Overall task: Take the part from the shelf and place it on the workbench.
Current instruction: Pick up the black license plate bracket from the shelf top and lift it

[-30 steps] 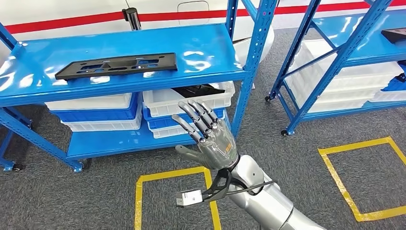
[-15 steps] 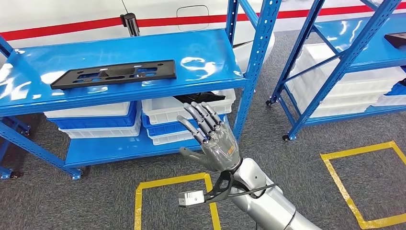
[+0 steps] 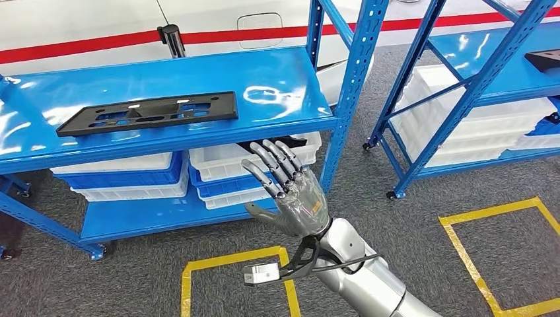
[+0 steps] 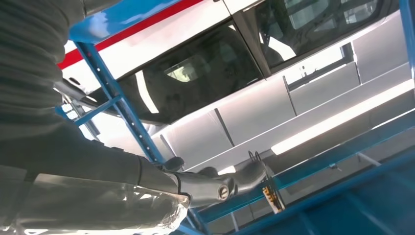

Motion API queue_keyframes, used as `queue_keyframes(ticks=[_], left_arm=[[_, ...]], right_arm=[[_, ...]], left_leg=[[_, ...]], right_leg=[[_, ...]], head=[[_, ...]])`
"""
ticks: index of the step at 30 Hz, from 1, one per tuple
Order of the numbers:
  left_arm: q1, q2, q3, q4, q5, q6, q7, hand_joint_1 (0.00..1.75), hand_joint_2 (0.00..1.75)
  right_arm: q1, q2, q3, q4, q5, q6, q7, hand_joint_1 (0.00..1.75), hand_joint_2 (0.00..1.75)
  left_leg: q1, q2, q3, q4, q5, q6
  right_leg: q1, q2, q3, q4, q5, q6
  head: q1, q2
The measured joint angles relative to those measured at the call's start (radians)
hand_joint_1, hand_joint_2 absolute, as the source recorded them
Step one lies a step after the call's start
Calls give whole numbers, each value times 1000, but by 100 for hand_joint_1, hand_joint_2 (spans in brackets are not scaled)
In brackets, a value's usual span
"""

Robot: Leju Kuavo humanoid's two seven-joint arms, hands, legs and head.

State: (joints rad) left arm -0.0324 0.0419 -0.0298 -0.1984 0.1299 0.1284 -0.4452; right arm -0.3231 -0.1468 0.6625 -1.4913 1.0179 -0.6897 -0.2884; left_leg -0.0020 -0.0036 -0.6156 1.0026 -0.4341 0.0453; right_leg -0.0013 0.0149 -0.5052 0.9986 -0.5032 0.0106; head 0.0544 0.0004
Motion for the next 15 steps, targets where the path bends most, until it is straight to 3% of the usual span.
queue_keyframes(ticks=[2, 5, 7, 8, 10, 11, 13, 15], left_arm=[[0, 1, 0, 0, 0, 0, 0, 0, 0], [-2, 0, 0, 0, 0, -2, -1, 0, 0], [-1, 0, 0, 1, 0, -2, -2, 0, 0], [0, -1, 0, 1, 0, -2, -2, 0, 0], [0, -2, -1, 1, 0, -2, -2, 0, 0], [0, -3, -1, 1, 0, -2, -2, 0, 0], [0, -4, -2, 1, 0, -2, -3, 0, 0], [0, -4, -3, 1, 0, -2, -3, 0, 0]], right_arm=[[-1, 0, 0, 0, 0, 0, 1, 0, 175], [0, -2, 0, 0, -2, 0, 4, 0, 175], [5, -4, 0, 1, -2, 0, 5, 0, 175], [6, -5, 0, 2, -2, 0, 5, 0, 175], [6, -6, 0, 3, -2, 0, 5, 0, 175], [6, -6, 0, 3, -2, 0, 5, 0, 175], [5, -6, 0, 3, -1, 0, 5, 0, 175], [8, -6, -1, 3, 2, 0, 4, 0, 175]], left_leg=[[3, 0, 19, -10, 9, 9], [4, 0, 32, -13, 0, 18], [3, -1, 39, -13, -9, 17], [3, -3, 45, -13, -14, 16], [4, -4, 62, -13, -27, 10], [3, -5, 71, -13, -34, 5], [1, -4, 79, -12, -46, -7], [0, -4, 82, -2, -51, -18]], right_leg=[[3, -2, -18, 48, -8, 7], [0, -4, -121, 216, -64, 11], [-2, -4, -180, 280, -88, 17], [-2, -5, -183, 260, -74, 23], [-4, -8, -140, 128, -1, 34], [-3, -11, -117, 63, 27, 31], [0, -16, -91, 0, 44, 12], [-2, -15, -84, -1, 42, -9]], head=[[1, 0], [3, 0], [3, 0], [3, 0], [3, 0], [2, 0], [2, 0], [1, 0]])
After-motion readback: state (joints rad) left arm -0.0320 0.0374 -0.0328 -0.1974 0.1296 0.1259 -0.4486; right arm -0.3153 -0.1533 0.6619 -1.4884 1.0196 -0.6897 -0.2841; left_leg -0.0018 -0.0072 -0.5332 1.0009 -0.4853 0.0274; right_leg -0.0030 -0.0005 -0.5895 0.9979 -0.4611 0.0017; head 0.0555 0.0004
